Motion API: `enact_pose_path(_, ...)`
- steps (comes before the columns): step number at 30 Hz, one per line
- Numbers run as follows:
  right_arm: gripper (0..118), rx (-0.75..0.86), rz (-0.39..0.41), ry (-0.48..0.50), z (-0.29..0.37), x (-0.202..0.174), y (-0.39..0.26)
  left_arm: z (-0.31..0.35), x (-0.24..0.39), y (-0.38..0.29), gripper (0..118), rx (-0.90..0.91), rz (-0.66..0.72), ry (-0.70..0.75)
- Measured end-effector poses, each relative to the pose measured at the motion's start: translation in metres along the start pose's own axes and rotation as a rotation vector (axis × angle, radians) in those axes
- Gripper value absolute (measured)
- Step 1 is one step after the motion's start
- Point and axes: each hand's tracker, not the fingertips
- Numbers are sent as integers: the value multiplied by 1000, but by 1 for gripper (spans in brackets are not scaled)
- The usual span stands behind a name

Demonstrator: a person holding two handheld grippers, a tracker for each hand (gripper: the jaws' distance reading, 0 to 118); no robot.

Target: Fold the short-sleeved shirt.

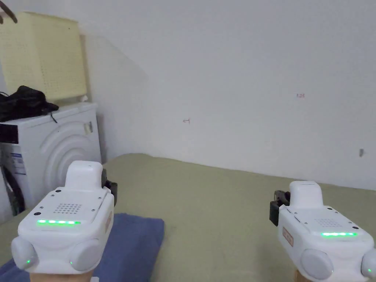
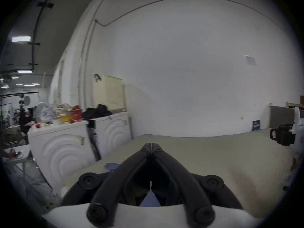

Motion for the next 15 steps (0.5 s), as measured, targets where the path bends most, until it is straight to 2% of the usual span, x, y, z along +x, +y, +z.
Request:
enact_pose_path(5,0,2,-3,149,-29,-74,-4,11,-56,-16,0,-63,32,81)
enact_pose_path(8,0,-6,25,183,-43,-104,-10,15,-73,-27,0,-84,39,114)
enact_pose_path(11,0,-22,-1,210,-52,-119,-15,16,-83,-33,0,-98,35,136)
enact_pose_path(15,0,-29,14,225,-53,-125,-22,4,-89,-38,0,-127,35,139)
